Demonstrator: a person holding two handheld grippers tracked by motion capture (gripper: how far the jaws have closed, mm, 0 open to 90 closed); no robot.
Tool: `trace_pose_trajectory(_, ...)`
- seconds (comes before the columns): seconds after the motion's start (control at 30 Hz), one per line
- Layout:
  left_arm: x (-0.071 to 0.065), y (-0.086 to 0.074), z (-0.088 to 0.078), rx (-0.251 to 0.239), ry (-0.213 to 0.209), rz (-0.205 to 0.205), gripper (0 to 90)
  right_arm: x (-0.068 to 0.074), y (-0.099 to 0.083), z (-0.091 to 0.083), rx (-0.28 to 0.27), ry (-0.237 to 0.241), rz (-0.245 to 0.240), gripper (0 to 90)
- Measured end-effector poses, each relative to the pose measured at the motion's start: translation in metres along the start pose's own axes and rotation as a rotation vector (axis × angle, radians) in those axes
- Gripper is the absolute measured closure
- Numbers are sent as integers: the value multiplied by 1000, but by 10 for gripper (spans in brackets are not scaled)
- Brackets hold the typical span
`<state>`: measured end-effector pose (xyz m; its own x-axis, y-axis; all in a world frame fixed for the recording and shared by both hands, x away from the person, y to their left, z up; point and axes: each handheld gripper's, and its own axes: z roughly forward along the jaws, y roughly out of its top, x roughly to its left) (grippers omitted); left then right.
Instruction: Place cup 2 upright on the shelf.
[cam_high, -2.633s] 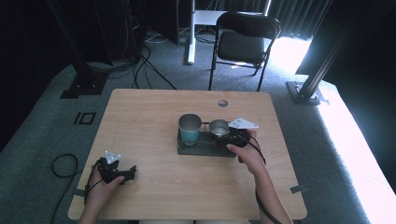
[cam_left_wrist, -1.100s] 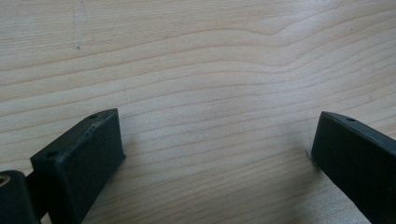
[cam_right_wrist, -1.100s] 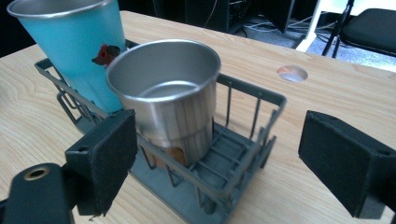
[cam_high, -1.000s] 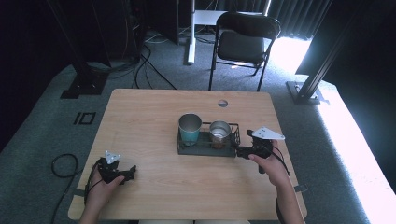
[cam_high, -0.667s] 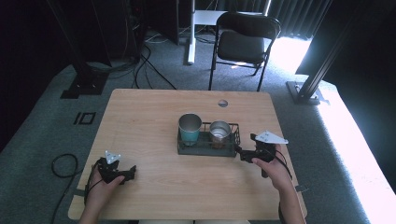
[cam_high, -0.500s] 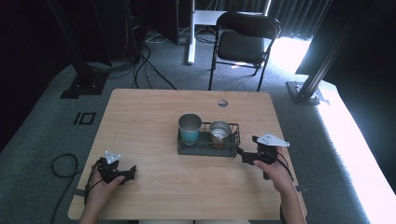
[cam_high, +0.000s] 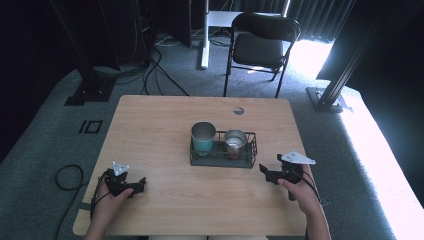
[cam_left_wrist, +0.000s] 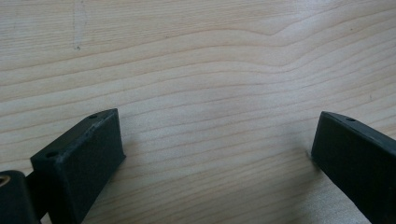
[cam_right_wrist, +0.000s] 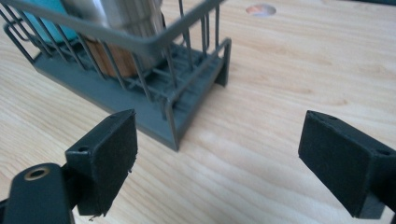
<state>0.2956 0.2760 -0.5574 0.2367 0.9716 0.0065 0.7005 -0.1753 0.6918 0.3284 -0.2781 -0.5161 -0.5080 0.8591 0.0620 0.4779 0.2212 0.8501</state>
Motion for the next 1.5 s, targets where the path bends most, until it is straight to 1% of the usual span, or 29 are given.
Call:
trace_pose_trajectory(0.1,0,0,0,-1,0,0,28,-1,-4,-1,16,5,-11,114)
trace_pose_trajectory(0.2,0,0,0,-1,0,0,28,-2,-9,-1,22,-2,-4,114)
trace_pose_trajectory(0.27,0,0,0,-1,0,-1,28,-3,-12,-2,30,-8,-10,114)
trace_pose_trajectory(0.43,0,0,0,-1,0,-1,28,-6,-21,-5,50,-19,3,114)
trace_pose_trajectory(0.57,0,0,0,-1,0,-1,28,-9,-30,-8,85,-23,6,114)
trace_pose_trajectory(0.63,0,0,0,-1,0,-1,28,-9,-31,-8,91,-28,7,114)
trace_pose_trajectory(0.67,0,0,0,-1,0,-1,28,-11,-36,-10,103,-33,7,114)
trace_pose_trajectory(0.9,0,0,0,-1,0,-1,28,-15,-47,-16,130,-38,41,114)
trace_pose_trajectory(1.03,0,0,0,-1,0,-1,28,-16,-52,-18,140,-58,62,114)
trace_pose_trajectory(1.13,0,0,0,-1,0,-1,28,-17,-57,-19,162,-77,52,114)
trace_pose_trajectory(1.2,0,0,0,-1,0,-1,28,-18,-60,-20,169,-97,57,114)
trace_pose_trajectory(1.23,0,0,0,-1,0,0,28,-19,-61,-21,181,-103,61,114)
trace_pose_trajectory(1.27,0,0,0,-1,0,-1,28,-20,-62,-22,180,-114,61,114)
trace_pose_trajectory(1.3,0,0,0,-1,0,0,28,-21,-62,-23,177,-129,69,114)
trace_pose_trajectory(1.37,0,0,0,-1,0,-1,28,-22,-64,-25,177,-168,107,114)
trace_pose_trajectory(1.43,0,0,0,-1,0,-1,28,-20,-65,-26,197,-201,92,114)
trace_pose_trajectory(1.5,0,0,0,-1,0,-1,28,-19,-66,-27,199,-226,104,114)
